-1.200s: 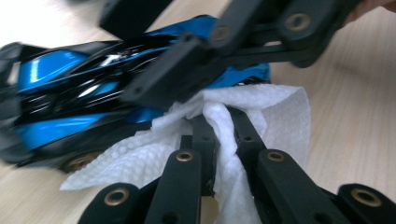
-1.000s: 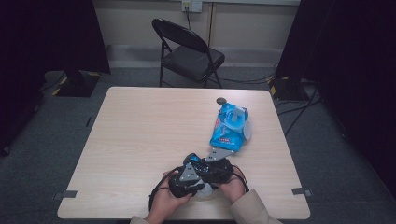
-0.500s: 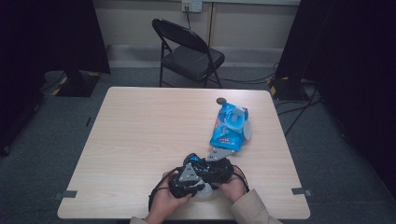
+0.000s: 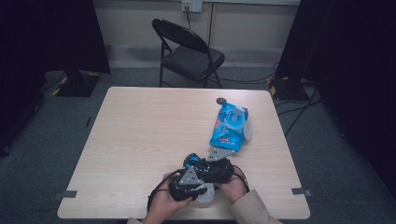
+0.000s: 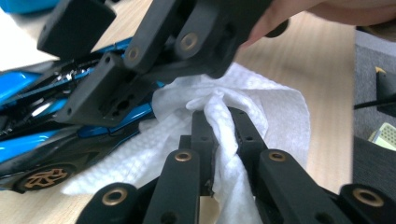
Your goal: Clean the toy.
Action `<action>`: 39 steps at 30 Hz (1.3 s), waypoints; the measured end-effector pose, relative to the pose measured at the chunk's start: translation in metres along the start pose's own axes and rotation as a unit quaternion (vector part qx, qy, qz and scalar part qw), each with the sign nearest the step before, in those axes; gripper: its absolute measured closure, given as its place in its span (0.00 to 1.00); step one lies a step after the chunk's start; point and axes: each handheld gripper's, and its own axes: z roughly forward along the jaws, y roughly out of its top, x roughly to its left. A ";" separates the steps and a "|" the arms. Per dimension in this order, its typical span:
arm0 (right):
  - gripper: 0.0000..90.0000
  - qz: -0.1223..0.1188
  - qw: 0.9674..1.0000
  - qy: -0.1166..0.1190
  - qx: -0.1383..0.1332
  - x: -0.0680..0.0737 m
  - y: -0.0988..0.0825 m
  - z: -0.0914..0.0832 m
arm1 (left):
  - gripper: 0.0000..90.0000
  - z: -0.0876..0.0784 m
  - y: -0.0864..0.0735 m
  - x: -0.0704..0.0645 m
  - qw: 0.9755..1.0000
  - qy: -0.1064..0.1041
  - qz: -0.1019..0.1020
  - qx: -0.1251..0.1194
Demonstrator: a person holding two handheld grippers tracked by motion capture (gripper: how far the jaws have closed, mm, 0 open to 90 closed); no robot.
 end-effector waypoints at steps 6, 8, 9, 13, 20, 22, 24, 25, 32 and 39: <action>0.49 0.002 1.000 -0.002 0.000 0.000 0.000 0.000 | 0.89 -0.018 -0.004 0.005 1.000 0.015 0.004 0.004; 0.49 0.002 1.000 -0.004 0.002 0.001 0.000 -0.001 | 0.90 -0.020 -0.006 0.007 1.000 0.018 0.004 0.006; 0.49 0.002 1.000 -0.004 0.002 0.001 0.000 -0.001 | 0.90 -0.023 -0.008 0.008 1.000 0.020 0.003 0.008; 0.48 0.005 1.000 -0.004 0.004 0.001 0.000 -0.001 | 0.89 -0.033 -0.019 0.016 0.999 0.031 -0.004 0.013; 0.47 0.008 1.000 0.003 -0.001 0.002 0.003 -0.005 | 0.84 -0.041 -0.029 0.024 0.999 0.045 -0.012 0.013; 0.46 0.005 1.000 0.005 -0.006 0.004 0.005 -0.008 | 0.79 -0.043 -0.031 0.025 0.999 0.048 -0.011 0.010; 0.45 0.001 1.000 0.007 -0.008 0.005 0.007 -0.009 | 0.76 -0.044 -0.032 0.026 0.999 0.050 -0.010 0.009; 0.45 -0.002 1.000 0.007 -0.010 0.006 0.008 -0.010 | 0.71 -0.046 -0.034 0.028 0.998 0.061 -0.009 0.010; 0.39 -0.017 0.999 0.038 -0.025 0.017 0.016 -0.016 | 0.41 -0.061 -0.040 0.039 0.998 0.058 -0.025 -0.005; 0.39 -0.031 0.996 0.081 -0.029 0.033 0.021 -0.011 | 0.33 -0.076 -0.039 0.045 0.997 0.063 -0.035 -0.014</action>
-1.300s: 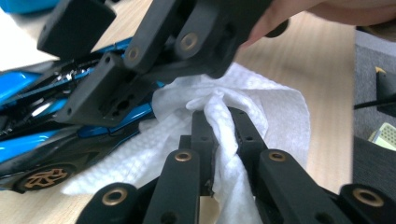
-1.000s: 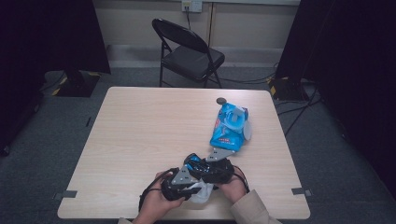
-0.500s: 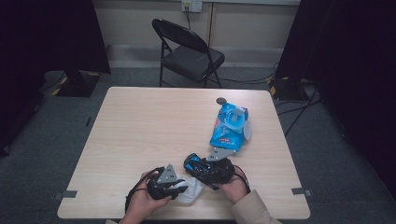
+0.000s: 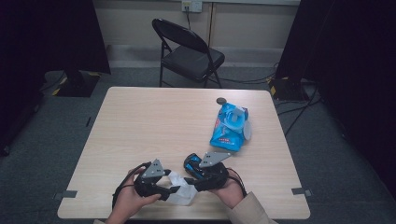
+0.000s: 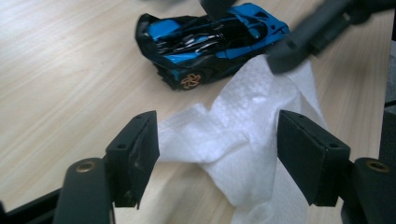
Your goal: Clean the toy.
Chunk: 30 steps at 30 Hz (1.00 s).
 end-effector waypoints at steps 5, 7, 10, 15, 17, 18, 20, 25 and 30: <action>0.49 -0.024 0.999 0.043 0.017 0.018 0.001 0.016 | 0.33 -0.006 -0.003 0.007 1.000 0.011 -0.010 -0.003; 0.50 -0.025 0.998 0.050 0.027 0.023 -0.002 0.023 | 0.33 -0.006 -0.002 0.008 1.000 0.013 -0.008 -0.003; 0.55 -0.037 0.997 0.047 0.053 0.027 -0.008 0.034 | 0.33 -0.007 -0.001 0.008 1.000 0.014 -0.005 -0.004; 0.66 -0.058 0.995 0.046 0.069 0.032 -0.018 0.044 | 0.33 -0.009 0.001 0.011 1.000 0.020 -0.009 -0.014; 0.80 -0.066 0.994 0.048 0.072 0.034 -0.017 0.043 | 0.33 -0.010 0.003 0.012 1.000 0.021 -0.008 -0.015; 0.85 -0.067 0.994 0.046 0.074 0.036 -0.016 0.043 | 0.33 -0.010 0.003 0.012 1.000 0.021 -0.008 -0.015; 0.90 -0.068 0.994 0.049 0.075 0.036 -0.016 0.043 | 0.33 -0.010 0.004 0.013 1.000 0.020 -0.008 -0.018; 0.92 -0.040 0.996 0.050 0.060 0.032 -0.011 0.022 | 0.33 -0.006 0.011 0.012 1.000 0.013 -0.004 -0.022; 0.92 -0.020 0.998 0.034 0.039 0.023 -0.009 -0.005 | 0.30 0.002 0.020 0.011 1.000 0.001 0.002 -0.028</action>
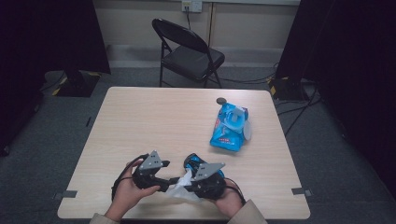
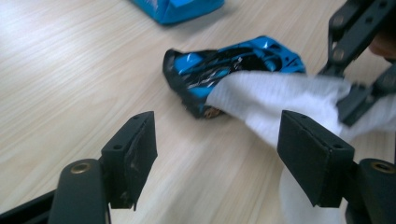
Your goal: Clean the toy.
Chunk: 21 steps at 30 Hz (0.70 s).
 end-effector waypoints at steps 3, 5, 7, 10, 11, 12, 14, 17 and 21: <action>0.93 0.027 0.999 -0.029 -0.015 -0.010 -0.010 -0.029 | 0.29 0.012 0.009 -0.004 1.000 -0.015 0.012 0.003; 0.93 0.040 0.998 -0.041 -0.019 -0.015 -0.017 -0.042 | 0.28 0.019 0.014 -0.007 1.000 -0.023 0.018 0.003; 0.93 0.054 0.997 -0.054 -0.026 -0.019 -0.024 -0.054 | 0.27 0.024 0.018 -0.009 0.999 -0.031 0.025 0.002; 0.93 0.065 0.995 -0.070 -0.030 -0.023 -0.031 -0.064 | 0.25 0.030 0.023 -0.011 0.999 -0.041 0.031 0.000; 0.93 0.076 0.993 -0.085 -0.034 -0.028 -0.037 -0.073 | 0.24 0.036 0.029 -0.013 0.998 -0.047 0.038 0.000; 0.93 0.083 0.992 -0.094 -0.035 -0.030 -0.041 -0.077 | 0.24 0.039 0.031 -0.014 0.998 -0.051 0.040 0.000; 0.93 0.089 0.990 -0.102 -0.035 -0.033 -0.044 -0.080 | 0.23 0.042 0.033 -0.015 0.998 -0.056 0.040 -0.002; 0.93 0.106 0.986 -0.123 -0.036 -0.040 -0.055 -0.090 | 0.23 0.055 0.039 -0.018 0.997 -0.064 0.050 0.000; 0.92 0.125 0.981 -0.150 -0.018 -0.049 -0.072 -0.092 | 0.23 0.080 0.043 -0.018 0.996 -0.067 0.053 0.015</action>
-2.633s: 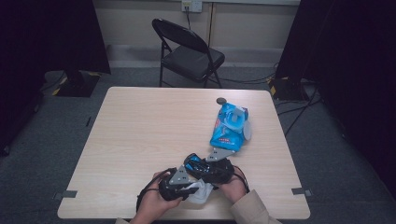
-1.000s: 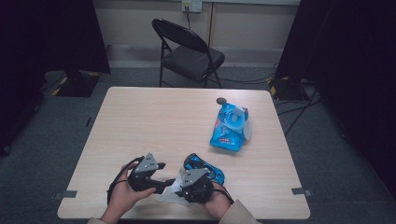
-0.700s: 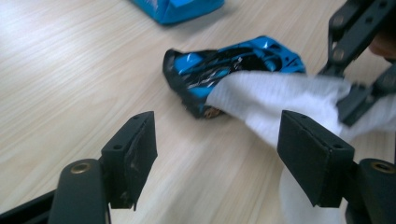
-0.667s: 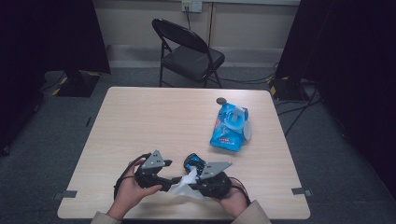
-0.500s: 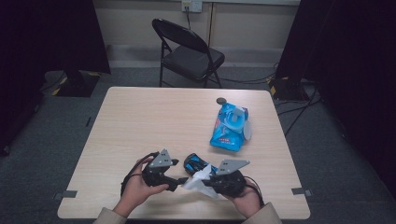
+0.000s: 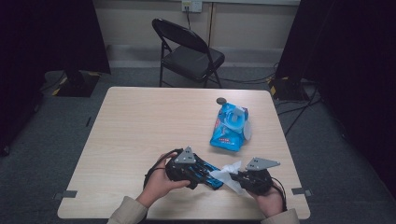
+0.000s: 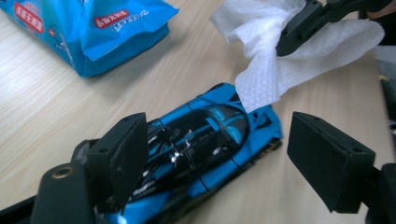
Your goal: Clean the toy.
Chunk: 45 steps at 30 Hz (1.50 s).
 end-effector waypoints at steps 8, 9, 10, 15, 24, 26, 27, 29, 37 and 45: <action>0.81 0.024 0.999 -0.009 0.025 -0.013 -0.014 0.013 | 0.27 0.019 -0.002 0.010 1.000 0.004 0.002 0.016; 0.76 0.022 0.999 -0.009 0.029 -0.014 -0.015 0.015 | 0.27 0.019 -0.002 0.010 1.000 0.004 0.002 0.016; 0.69 0.022 0.999 -0.013 0.035 -0.014 -0.016 0.016 | 0.27 0.020 -0.001 0.012 0.999 0.012 0.014 0.032; 0.49 0.006 0.998 -0.042 0.039 -0.013 -0.014 0.017 | 0.27 0.022 -0.002 0.015 1.000 -0.001 0.009 0.024; 0.46 -0.006 0.998 -0.057 -0.001 -0.006 0.000 -0.001 | 0.27 0.019 -0.006 0.018 0.999 -0.006 0.024 0.020; 0.46 -0.014 0.997 -0.070 0.002 -0.003 0.001 0.001 | 0.27 0.020 -0.005 0.018 0.999 -0.006 0.028 0.024; 0.48 -0.018 0.998 -0.065 0.005 -0.002 0.002 0.004 | 0.27 0.020 -0.005 0.018 0.999 -0.006 0.031 0.025; 0.58 -0.018 0.999 -0.048 0.005 -0.001 0.000 0.012 | 0.28 0.020 -0.004 0.019 0.999 -0.008 0.030 0.027; 0.68 -0.023 0.999 -0.022 0.044 0.000 -0.008 0.036 | 0.27 0.019 -0.005 0.020 0.999 -0.010 0.027 0.026; 0.93 -0.018 0.998 -0.028 0.050 -0.003 -0.010 0.036 | 0.27 0.020 -0.006 0.020 0.999 -0.011 0.026 0.020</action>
